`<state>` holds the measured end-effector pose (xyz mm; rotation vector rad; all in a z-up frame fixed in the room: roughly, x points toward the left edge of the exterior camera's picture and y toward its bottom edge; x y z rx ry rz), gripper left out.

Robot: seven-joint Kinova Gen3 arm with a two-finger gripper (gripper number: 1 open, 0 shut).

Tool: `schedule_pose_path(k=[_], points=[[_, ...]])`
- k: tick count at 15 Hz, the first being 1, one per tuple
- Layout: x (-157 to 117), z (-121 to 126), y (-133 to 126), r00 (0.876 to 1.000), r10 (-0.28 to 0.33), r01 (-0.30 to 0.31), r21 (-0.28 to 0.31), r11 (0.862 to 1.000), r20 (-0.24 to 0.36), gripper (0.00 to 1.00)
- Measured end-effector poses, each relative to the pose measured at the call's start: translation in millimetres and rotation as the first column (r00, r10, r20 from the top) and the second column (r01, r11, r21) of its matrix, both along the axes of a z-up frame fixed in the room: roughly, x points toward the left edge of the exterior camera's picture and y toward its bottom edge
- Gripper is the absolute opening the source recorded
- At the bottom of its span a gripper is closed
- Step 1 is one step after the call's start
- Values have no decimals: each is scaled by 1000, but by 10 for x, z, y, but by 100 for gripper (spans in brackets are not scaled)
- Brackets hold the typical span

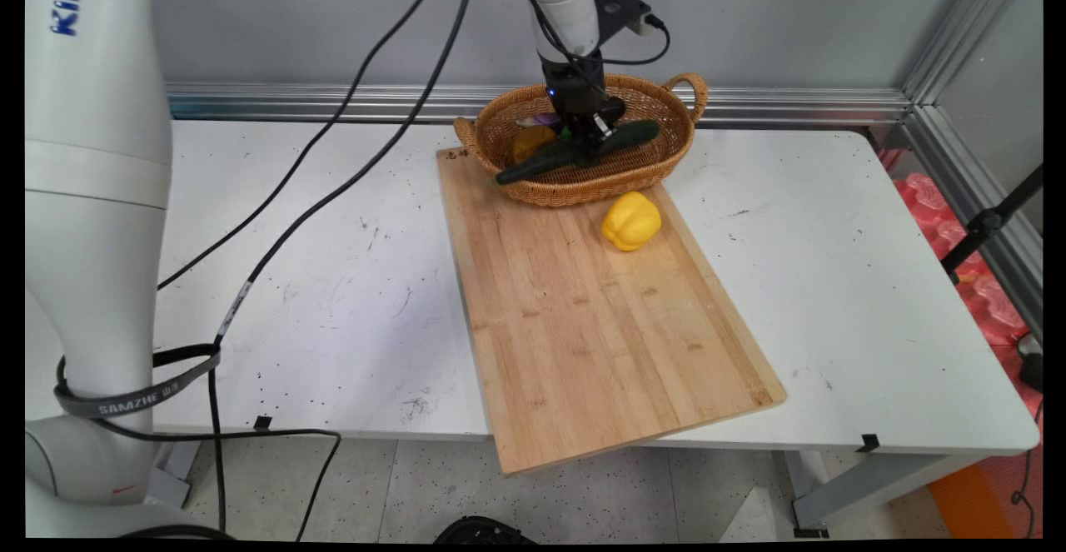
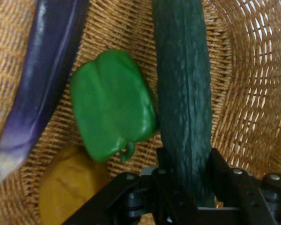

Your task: Place the picked object in the vegetable basket

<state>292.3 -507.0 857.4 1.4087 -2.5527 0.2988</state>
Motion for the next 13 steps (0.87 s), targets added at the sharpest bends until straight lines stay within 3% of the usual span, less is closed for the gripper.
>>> schedule_pose_path(k=[5,6,13], points=[[-68,-83,-112,1000,-16,16,10,1000,-4,0],[-80,-89,-130,1000,-20,21,9,1000,-6,100],[-105,-35,-196,998,-57,57,-11,998,-17,100]])
